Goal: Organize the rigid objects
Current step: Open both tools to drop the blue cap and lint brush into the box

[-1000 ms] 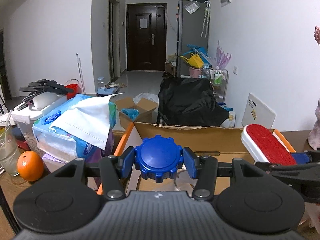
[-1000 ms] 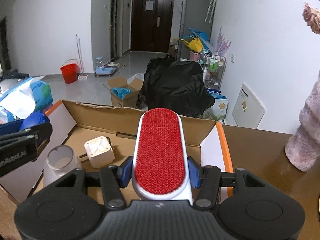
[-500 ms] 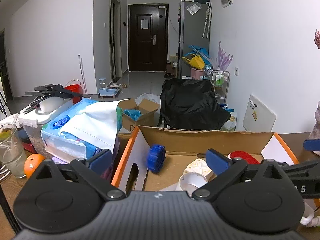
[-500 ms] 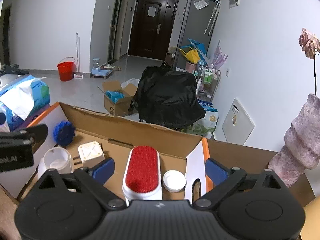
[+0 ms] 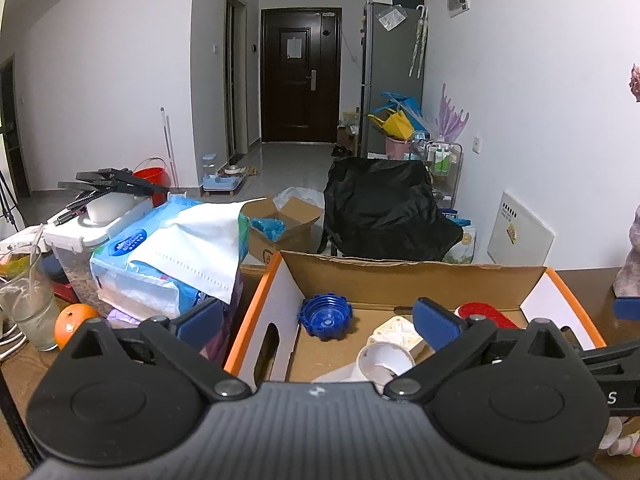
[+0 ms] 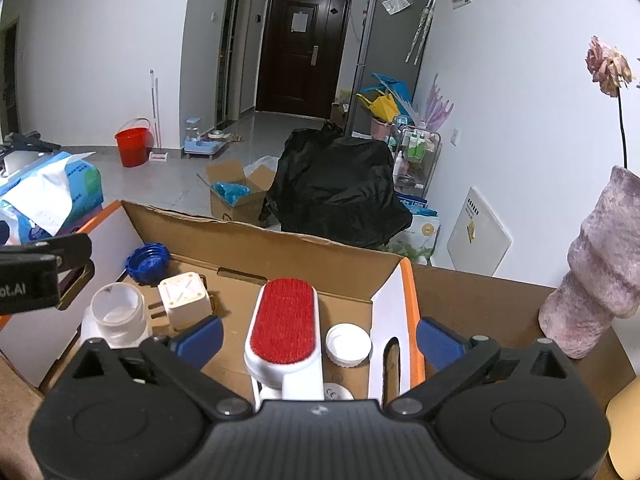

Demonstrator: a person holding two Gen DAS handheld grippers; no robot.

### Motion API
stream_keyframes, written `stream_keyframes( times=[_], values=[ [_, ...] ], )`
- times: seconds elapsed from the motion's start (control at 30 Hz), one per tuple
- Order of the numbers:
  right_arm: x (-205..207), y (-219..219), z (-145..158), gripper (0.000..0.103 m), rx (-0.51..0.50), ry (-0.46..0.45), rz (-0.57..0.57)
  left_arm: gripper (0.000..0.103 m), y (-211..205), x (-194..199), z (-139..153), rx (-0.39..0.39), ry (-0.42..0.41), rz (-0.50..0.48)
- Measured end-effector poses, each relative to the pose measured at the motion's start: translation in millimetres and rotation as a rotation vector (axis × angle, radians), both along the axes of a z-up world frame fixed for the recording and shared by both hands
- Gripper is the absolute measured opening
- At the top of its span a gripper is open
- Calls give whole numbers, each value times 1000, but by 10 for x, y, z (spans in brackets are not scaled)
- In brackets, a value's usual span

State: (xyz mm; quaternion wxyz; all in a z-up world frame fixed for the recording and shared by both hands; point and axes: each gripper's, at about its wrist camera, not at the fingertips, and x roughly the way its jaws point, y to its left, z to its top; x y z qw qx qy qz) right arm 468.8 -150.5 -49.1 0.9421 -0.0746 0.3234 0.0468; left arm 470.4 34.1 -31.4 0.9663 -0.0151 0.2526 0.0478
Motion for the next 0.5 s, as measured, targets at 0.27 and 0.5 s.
stream_keyframes(
  times=[0.27, 0.5],
  values=[
    [-110, -36, 16, 103, 20, -12, -1, 103, -36, -78, 29, 3, -9, 0],
    [-277, -125, 68, 103, 41, -31, 5, 103, -40, -220, 75, 11, -37, 3]
  ],
)
